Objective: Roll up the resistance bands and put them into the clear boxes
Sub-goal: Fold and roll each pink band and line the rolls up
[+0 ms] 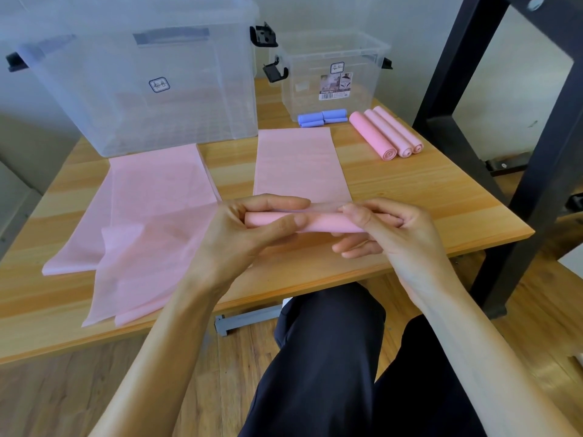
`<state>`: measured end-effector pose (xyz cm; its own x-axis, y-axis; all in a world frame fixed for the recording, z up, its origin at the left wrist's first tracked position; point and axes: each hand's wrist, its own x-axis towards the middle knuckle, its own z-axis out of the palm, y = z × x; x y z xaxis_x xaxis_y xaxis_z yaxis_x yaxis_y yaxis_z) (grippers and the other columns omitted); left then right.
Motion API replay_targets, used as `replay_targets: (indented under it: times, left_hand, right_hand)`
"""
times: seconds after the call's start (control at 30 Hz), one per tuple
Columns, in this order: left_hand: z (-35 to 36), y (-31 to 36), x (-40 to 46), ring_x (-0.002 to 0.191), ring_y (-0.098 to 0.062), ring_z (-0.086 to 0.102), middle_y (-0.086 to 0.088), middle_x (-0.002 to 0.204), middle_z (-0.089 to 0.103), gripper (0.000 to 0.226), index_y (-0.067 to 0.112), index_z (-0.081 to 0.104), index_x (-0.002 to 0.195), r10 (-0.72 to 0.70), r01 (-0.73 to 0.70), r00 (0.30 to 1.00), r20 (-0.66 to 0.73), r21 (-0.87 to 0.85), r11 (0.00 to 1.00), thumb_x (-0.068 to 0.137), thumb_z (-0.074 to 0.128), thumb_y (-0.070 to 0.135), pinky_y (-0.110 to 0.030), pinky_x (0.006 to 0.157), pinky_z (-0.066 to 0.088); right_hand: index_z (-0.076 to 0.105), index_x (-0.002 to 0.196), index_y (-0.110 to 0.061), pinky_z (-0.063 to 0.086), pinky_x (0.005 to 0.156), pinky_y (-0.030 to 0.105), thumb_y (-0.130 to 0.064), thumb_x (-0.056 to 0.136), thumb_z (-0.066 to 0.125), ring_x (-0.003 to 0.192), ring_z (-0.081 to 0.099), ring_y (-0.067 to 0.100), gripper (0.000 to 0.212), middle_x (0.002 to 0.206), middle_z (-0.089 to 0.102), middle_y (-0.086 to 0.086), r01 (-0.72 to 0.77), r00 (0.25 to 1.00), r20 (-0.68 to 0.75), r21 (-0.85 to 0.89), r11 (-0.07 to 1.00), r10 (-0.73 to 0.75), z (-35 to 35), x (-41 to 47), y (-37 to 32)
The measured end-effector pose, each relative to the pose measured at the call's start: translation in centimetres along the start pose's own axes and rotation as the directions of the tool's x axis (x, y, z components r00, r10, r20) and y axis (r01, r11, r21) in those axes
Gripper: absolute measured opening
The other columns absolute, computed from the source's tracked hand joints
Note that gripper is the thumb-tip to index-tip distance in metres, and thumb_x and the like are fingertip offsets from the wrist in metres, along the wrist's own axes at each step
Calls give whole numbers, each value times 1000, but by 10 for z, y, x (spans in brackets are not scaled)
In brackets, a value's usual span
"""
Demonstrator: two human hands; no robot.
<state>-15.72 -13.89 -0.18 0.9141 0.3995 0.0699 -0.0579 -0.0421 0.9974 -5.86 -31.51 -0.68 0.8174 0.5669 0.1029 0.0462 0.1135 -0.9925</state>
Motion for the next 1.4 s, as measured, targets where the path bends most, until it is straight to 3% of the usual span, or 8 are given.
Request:
replay_targets:
  times: [0.13, 0.27, 0.57, 0.77, 0.87, 1.0, 1.13, 1.4]
  left_hand:
    - [0, 6, 7, 90, -15, 72, 1, 95, 77, 18, 18, 79, 89, 5, -5, 1000, -19, -28, 1000, 71, 74, 19, -25, 73, 59]
    - [-1, 9, 11, 90, -16, 73, 1, 97, 77, 22, 18, 78, 93, 4, -5, 1000, -15, -13, 1000, 72, 73, 21, -26, 74, 59]
    - [-3, 10, 21, 90, -16, 72, 2, 93, 77, 21, 22, 80, 87, 23, -23, 999, 47, -15, 1000, 67, 76, 22, -25, 75, 59]
    - [-2, 3, 27, 89, -18, 71, -2, 94, 77, 23, 21, 80, 88, 29, -28, 999, 15, -7, 1000, 65, 78, 22, -30, 83, 60]
    - [0, 0, 31, 89, -17, 72, -4, 94, 77, 19, 19, 80, 87, 15, -17, 999, -50, -49, 999, 68, 77, 20, -27, 78, 59]
    - [-1, 2, 40, 86, -18, 73, -4, 92, 77, 14, 14, 79, 85, -17, 13, 995, -94, -49, 999, 73, 76, 21, -24, 72, 59]
    - [-3, 4, 47, 87, -18, 73, -4, 93, 77, 17, 11, 78, 88, -16, 15, 997, -72, -18, 1000, 75, 75, 22, -25, 72, 59]
    - [-2, -4, 51, 89, -15, 72, 1, 90, 77, 15, 23, 81, 79, 12, -16, 999, -41, -93, 995, 64, 78, 24, -27, 79, 59]
  right_hand:
    - [73, 104, -14, 62, 65, 31, -18, 78, 74, 76, 75, 28, 27, 91, 76, 8, 19, 998, 57, 43, 999, -21, 0, 6, -2]
    - [74, 100, -10, 61, 64, 29, -10, 77, 73, 74, 75, 27, 22, 86, 76, 9, 78, 995, 51, 56, 995, -80, -1, 11, -1]
    - [76, 91, -12, 59, 53, 28, -26, 76, 72, 60, 72, 29, 21, 83, 76, 10, 54, 998, -28, 37, 998, -53, 1, 17, -2]
    - [75, 92, -9, 57, 50, 28, -33, 83, 67, 55, 70, 28, 27, 75, 74, 15, -1, 999, -49, 22, 1000, 2, 1, 25, 3]
    - [74, 100, -12, 59, 56, 29, -35, 78, 70, 63, 73, 29, 32, 82, 75, 16, -32, 999, 16, 68, 997, 31, -1, 30, 4]
    - [71, 111, -14, 60, 66, 29, -14, 75, 73, 79, 74, 29, 36, 92, 76, 12, 7, 994, 107, 89, 996, -17, -3, 39, 9]
    - [73, 101, -10, 59, 63, 27, -12, 77, 72, 71, 74, 26, 24, 87, 75, 9, 47, 998, 42, 129, 991, -53, -1, 48, 13]
    - [74, 91, -8, 57, 50, 27, -27, 79, 70, 53, 69, 25, 22, 74, 73, 15, 56, 998, -47, 86, 995, -52, 2, 57, 17]
